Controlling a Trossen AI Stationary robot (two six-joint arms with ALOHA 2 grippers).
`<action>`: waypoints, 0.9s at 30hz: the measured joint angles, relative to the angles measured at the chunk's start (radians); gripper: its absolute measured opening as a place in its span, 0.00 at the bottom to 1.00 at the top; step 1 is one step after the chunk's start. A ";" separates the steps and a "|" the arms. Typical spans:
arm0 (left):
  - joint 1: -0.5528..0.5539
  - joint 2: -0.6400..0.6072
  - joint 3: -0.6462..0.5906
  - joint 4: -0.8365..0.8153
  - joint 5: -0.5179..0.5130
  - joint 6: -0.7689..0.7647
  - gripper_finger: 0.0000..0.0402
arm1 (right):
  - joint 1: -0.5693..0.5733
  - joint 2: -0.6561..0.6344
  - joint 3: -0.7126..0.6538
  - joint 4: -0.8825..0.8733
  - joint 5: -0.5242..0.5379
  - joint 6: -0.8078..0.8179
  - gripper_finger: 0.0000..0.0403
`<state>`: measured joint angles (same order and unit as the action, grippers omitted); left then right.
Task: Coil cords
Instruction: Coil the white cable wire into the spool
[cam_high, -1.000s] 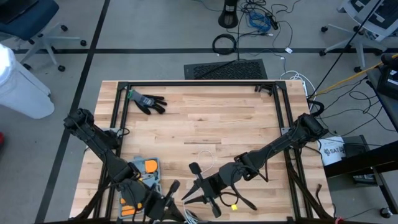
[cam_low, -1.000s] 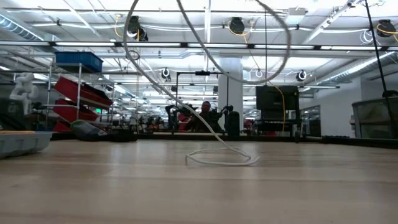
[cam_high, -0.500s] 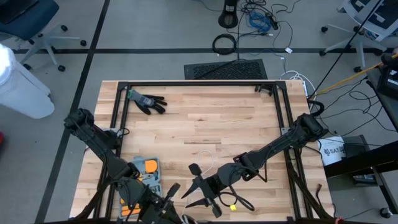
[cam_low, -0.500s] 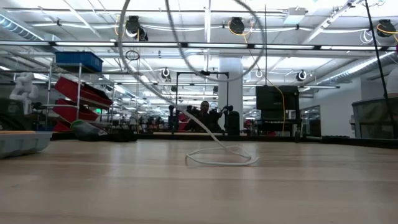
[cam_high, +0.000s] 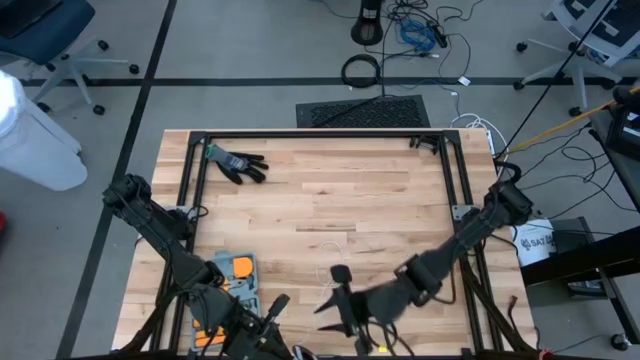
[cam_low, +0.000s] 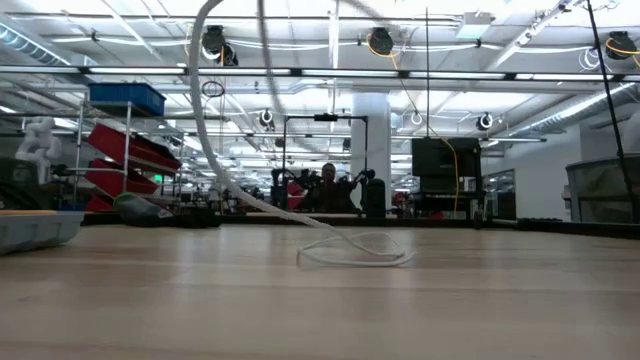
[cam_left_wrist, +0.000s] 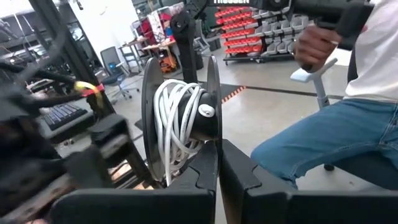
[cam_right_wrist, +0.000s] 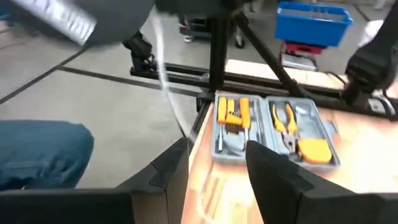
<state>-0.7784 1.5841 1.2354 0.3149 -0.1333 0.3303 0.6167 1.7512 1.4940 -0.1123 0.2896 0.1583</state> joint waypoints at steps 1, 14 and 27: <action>0.000 0.000 0.000 0.006 0.000 0.001 0.02 | 0.021 0.006 0.000 -0.001 0.031 0.015 0.36; 0.000 0.000 0.000 0.057 -0.001 0.046 0.02 | 0.195 0.259 0.000 0.411 0.615 -0.080 0.36; 0.011 0.000 0.000 0.070 -0.024 0.049 0.02 | 0.180 0.516 0.000 1.061 0.846 -0.336 0.35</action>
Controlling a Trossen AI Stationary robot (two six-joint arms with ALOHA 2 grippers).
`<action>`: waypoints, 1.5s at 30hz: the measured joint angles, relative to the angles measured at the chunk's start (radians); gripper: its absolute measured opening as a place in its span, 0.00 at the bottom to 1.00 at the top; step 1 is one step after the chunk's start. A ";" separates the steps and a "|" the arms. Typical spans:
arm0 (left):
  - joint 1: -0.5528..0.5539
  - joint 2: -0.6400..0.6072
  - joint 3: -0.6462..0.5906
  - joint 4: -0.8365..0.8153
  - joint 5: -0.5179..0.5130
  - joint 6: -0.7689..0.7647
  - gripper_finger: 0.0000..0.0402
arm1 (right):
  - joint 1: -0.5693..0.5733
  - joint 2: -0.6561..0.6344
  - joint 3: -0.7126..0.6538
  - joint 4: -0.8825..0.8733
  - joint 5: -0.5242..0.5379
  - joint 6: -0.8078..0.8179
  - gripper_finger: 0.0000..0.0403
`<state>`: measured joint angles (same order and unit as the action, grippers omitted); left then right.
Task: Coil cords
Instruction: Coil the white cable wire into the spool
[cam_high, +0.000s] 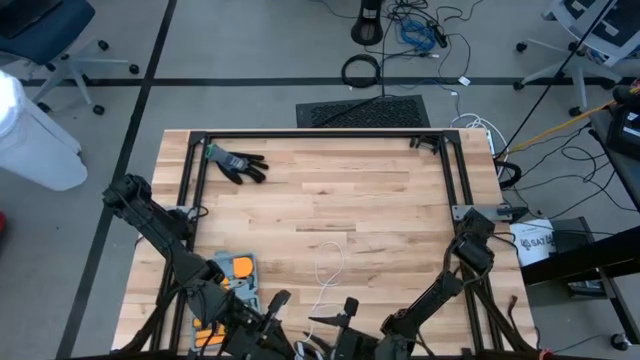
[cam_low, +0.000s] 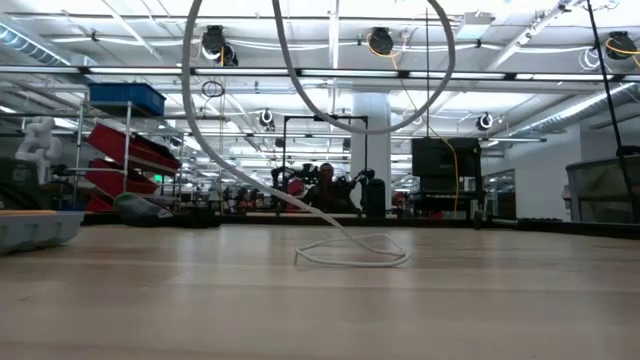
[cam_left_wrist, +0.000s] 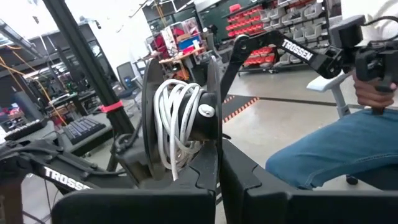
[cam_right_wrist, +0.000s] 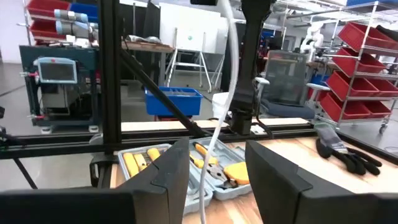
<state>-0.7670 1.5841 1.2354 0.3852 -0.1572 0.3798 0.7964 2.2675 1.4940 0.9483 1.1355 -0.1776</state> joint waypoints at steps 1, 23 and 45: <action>0.000 0.000 0.000 0.001 -0.001 0.000 0.02 | -0.002 0.006 0.000 0.009 0.000 0.000 0.35; 0.000 -0.011 0.000 -0.063 -0.112 -0.068 0.02 | 0.130 -0.028 0.000 0.017 0.159 -0.103 0.00; 0.025 -0.011 0.000 -0.142 -0.246 -0.231 0.02 | 0.200 -0.209 0.000 -0.201 0.174 -0.205 0.00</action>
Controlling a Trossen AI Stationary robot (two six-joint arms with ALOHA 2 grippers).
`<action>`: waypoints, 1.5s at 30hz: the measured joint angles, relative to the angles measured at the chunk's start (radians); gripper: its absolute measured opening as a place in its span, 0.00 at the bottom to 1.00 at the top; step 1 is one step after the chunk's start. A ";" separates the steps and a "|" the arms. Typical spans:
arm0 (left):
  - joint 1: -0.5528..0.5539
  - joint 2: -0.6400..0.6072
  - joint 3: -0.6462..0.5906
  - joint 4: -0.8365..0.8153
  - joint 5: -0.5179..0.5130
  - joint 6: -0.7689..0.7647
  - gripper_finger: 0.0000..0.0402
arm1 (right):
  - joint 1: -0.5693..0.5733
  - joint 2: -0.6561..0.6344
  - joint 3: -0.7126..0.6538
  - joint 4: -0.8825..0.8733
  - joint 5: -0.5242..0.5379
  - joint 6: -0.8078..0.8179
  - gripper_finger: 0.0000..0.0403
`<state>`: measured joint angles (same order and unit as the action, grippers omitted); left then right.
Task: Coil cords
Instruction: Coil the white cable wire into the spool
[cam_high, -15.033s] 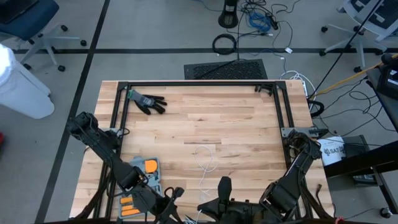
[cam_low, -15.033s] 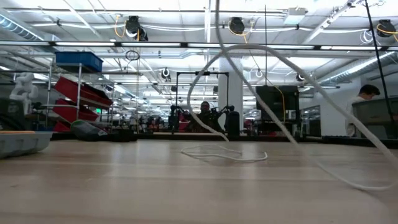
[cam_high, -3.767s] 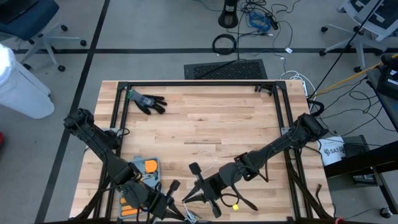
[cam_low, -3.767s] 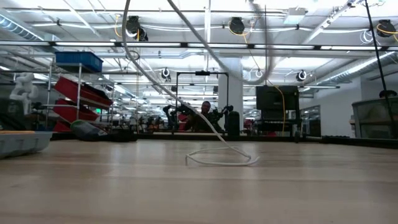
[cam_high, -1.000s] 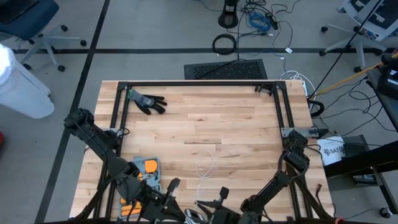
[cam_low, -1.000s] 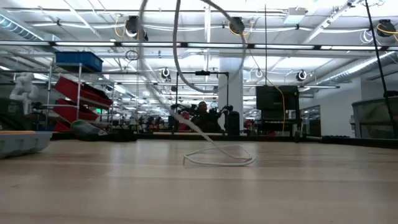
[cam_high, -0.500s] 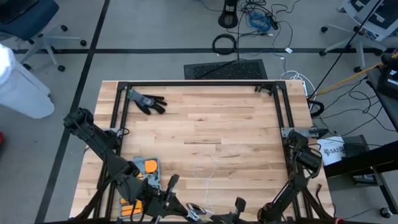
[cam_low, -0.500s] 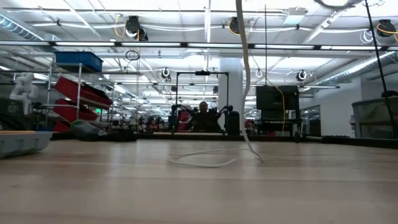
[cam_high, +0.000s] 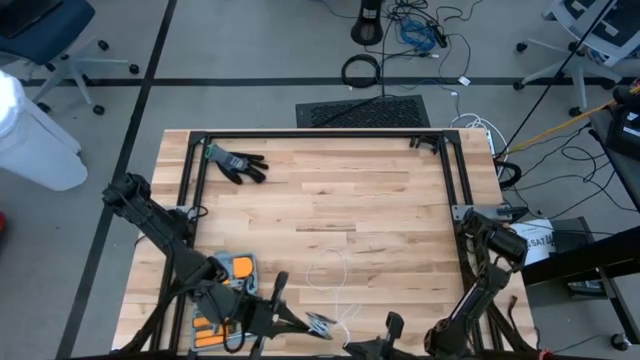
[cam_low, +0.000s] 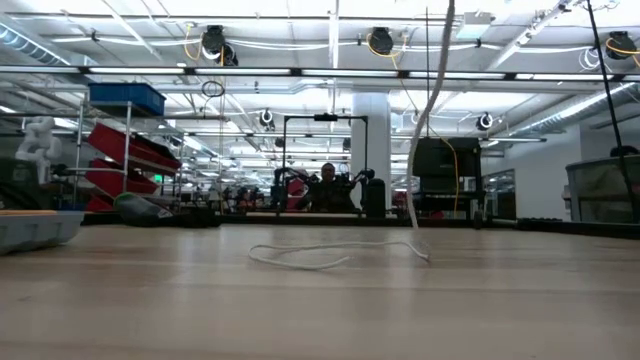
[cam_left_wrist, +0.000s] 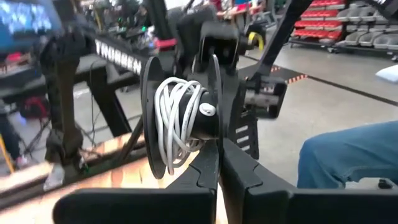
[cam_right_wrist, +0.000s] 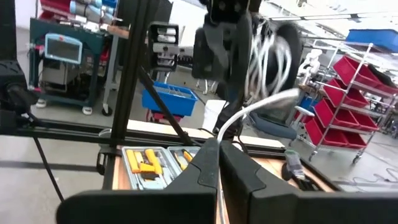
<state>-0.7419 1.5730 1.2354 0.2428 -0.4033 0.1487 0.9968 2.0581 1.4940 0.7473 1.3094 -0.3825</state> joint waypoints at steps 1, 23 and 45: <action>0.003 0.000 0.000 -0.006 -0.001 -0.016 0.02 | 0.001 -0.016 0.000 -0.036 0.000 0.008 0.00; 0.011 0.005 0.000 -0.138 0.115 -0.291 0.02 | -0.173 -0.374 0.000 -0.800 -0.541 0.149 0.00; 0.041 0.014 0.000 -0.144 0.195 -0.268 0.02 | -0.320 -0.392 0.000 -0.705 -0.827 0.018 0.00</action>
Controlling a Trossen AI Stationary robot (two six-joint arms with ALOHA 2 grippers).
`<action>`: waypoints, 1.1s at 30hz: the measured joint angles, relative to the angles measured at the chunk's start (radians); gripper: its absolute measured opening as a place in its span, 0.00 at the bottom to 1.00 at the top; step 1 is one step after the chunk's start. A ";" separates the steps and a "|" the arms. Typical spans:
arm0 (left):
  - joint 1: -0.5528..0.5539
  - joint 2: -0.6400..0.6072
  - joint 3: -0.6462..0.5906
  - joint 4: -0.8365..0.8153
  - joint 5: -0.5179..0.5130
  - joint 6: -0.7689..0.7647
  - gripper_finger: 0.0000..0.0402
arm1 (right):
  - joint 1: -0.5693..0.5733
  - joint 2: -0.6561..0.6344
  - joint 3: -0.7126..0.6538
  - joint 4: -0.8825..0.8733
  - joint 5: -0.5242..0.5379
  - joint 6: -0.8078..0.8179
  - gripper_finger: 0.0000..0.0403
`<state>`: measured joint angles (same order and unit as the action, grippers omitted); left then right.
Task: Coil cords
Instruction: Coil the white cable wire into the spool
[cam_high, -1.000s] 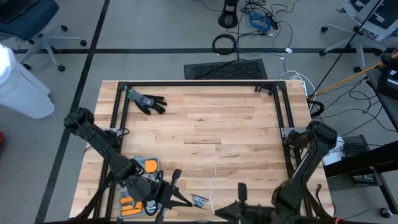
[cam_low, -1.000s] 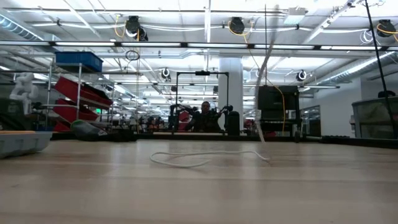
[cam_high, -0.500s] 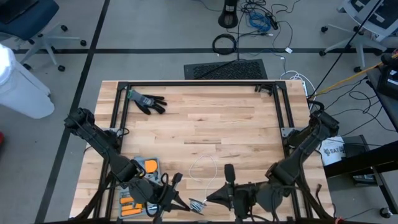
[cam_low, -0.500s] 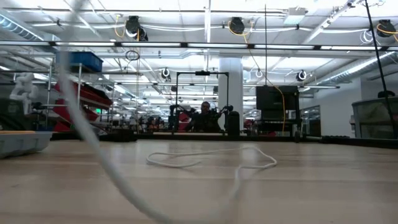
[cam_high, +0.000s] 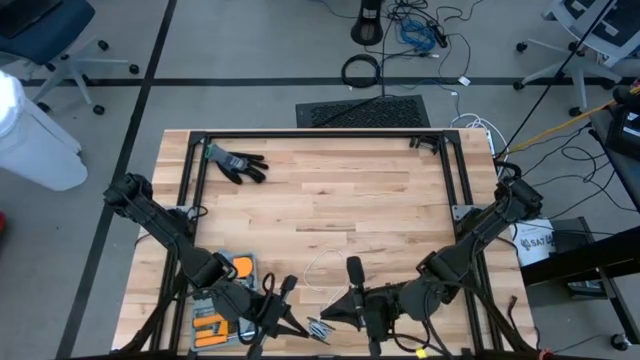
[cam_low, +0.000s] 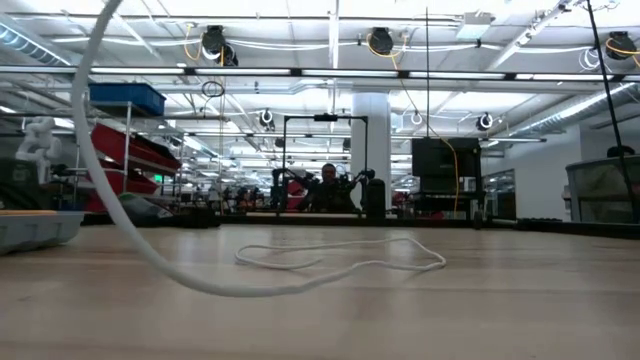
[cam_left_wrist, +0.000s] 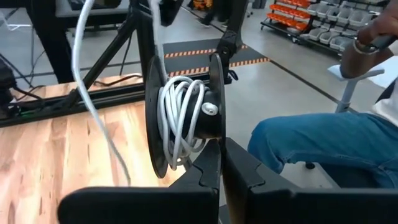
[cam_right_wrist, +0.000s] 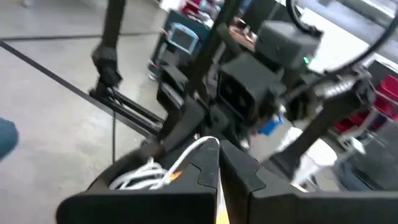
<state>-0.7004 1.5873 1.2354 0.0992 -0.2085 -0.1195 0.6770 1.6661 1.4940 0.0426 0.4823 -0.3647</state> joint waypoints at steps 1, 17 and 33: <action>0.005 0.004 0.000 0.004 0.012 0.004 0.02 | -0.008 0.000 0.000 0.009 -0.024 -0.005 0.00; 0.028 0.030 0.000 0.083 0.106 0.157 0.02 | -0.109 0.054 0.000 0.011 -0.230 0.057 0.00; 0.019 0.030 0.000 0.126 0.128 0.315 0.02 | -0.153 0.065 0.000 0.013 -0.427 0.213 0.01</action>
<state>-0.6811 1.6169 1.2354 0.2253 -0.0806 0.1952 0.5238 1.7313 1.4940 0.0559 0.0555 -0.1515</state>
